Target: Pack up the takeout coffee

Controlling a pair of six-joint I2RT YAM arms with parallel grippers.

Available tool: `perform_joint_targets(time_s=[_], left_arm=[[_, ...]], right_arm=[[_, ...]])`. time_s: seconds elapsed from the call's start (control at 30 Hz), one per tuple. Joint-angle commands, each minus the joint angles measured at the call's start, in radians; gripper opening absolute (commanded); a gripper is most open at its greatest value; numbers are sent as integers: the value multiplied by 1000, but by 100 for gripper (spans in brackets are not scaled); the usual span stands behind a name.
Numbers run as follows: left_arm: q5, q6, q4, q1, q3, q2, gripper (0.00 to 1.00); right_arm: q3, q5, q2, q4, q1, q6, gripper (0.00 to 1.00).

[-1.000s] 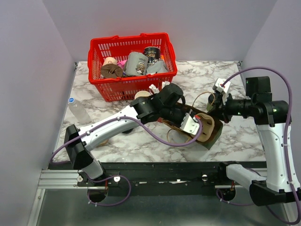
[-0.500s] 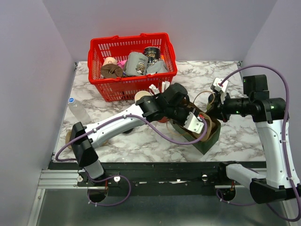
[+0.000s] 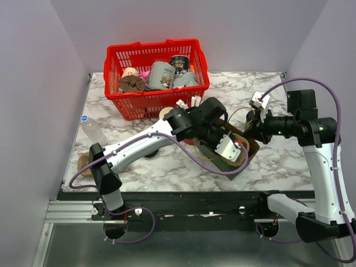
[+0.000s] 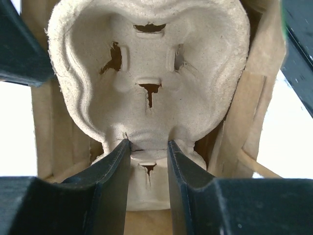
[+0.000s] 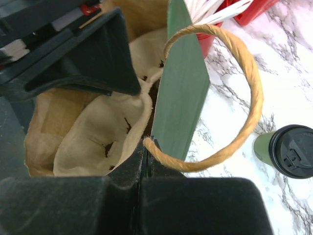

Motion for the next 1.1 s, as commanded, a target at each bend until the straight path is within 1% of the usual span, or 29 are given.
perform_joint_targets(time_s=[0.0, 0.03, 0.13, 0.27, 0.43, 0.57, 0.63, 0.73, 0.8, 0.83, 0.93, 1.07], left_arm=[[-10, 102, -205, -7, 145, 60, 0], [-8, 135, -283, -7, 176, 100, 0], [-16, 148, -338, -11, 245, 148, 0], [-51, 137, -310, -28, 245, 160, 0], [-88, 132, -333, -37, 274, 185, 0], [-102, 113, -269, -40, 242, 179, 0], [-131, 86, -194, -51, 193, 167, 0], [-187, 57, -131, -68, 158, 170, 0], [-216, 45, -120, -76, 158, 182, 0], [-255, 43, -130, -83, 164, 200, 0], [-284, 34, -143, -88, 187, 223, 0], [-310, 36, -114, -89, 174, 235, 0]], right_arm=[[7, 63, -7, 67, 9, 48, 1], [10, 74, -7, 73, 9, 47, 1], [16, 56, -6, 66, 15, 24, 1], [21, 45, -6, 21, 33, -7, 1], [-33, 71, -35, 23, 55, -8, 1], [-50, 28, -38, 35, 55, 13, 1], [-48, -9, -30, 20, 53, 9, 1], [-50, -26, -24, 7, 55, 12, 1], [-55, -27, -19, 3, 53, 21, 1], [-55, -27, -18, 3, 53, 36, 1], [-48, -41, -10, -2, 55, 45, 1], [-38, -59, 2, -5, 55, 48, 1]])
